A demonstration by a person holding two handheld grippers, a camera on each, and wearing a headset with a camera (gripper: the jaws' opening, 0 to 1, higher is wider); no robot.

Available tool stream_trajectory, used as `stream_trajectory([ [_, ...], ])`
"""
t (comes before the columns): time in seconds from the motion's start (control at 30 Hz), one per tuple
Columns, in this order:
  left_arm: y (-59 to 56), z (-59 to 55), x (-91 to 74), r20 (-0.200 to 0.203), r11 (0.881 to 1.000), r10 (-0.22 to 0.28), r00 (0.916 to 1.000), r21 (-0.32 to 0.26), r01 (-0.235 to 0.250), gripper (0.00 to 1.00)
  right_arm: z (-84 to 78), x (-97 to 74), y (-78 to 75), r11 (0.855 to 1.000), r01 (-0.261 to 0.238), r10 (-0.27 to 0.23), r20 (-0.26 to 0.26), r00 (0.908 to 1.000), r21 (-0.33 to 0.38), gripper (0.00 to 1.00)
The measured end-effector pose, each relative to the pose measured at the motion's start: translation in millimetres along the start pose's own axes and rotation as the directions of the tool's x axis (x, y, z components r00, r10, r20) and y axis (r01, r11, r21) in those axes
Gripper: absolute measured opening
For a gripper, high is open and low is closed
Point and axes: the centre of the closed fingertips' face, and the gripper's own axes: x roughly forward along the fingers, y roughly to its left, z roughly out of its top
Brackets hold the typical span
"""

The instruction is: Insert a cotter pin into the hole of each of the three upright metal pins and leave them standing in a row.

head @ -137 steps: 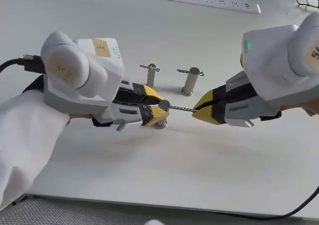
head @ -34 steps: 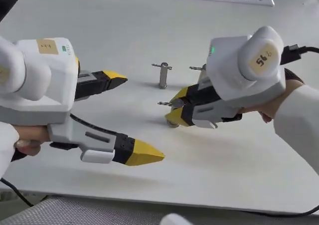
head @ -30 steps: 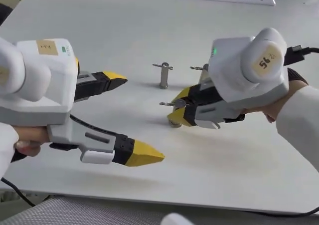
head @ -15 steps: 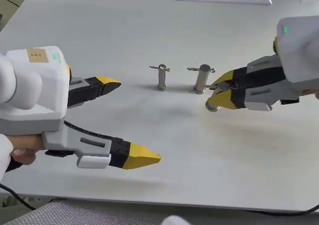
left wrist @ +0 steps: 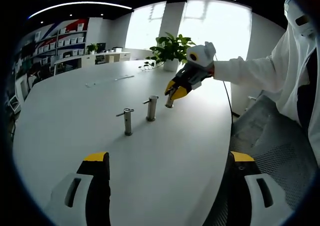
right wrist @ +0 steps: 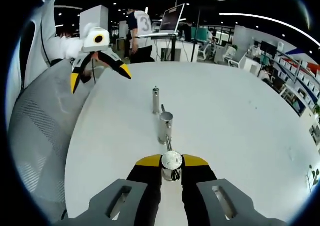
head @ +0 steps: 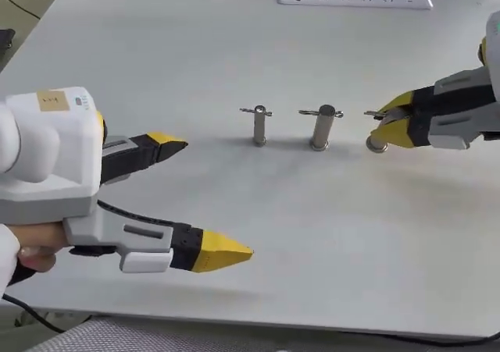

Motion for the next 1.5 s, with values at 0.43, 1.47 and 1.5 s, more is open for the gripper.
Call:
stream_trajectory([
  [0.43, -7.2, 2.6, 0.2, 0.003, 1.0, 0.004, 1.0, -0.006, -0.004, 0.97, -15.9, 6.2, -2.8, 0.998, -0.019, 0.02, -0.023, 0.9995, 0.052, 0.09],
  [1.47, -23.8, 44.4, 2.3, 0.105, 1.0, 0.004, 0.9945, -0.005, -0.004, 0.99, 54.5, -47.8, 27.2, 0.967, 0.064, -0.112, 0.185, 0.9763, 0.248, 0.81],
  [1.5, -23.4, 45.8, 2.2, 0.112, 1.0, 0.009, 0.9936, -0.006, -0.008, 0.99, 52.5, -50.5, 28.5, 0.96, 0.073, -0.125, 0.18, 0.9758, 0.27, 0.82],
])
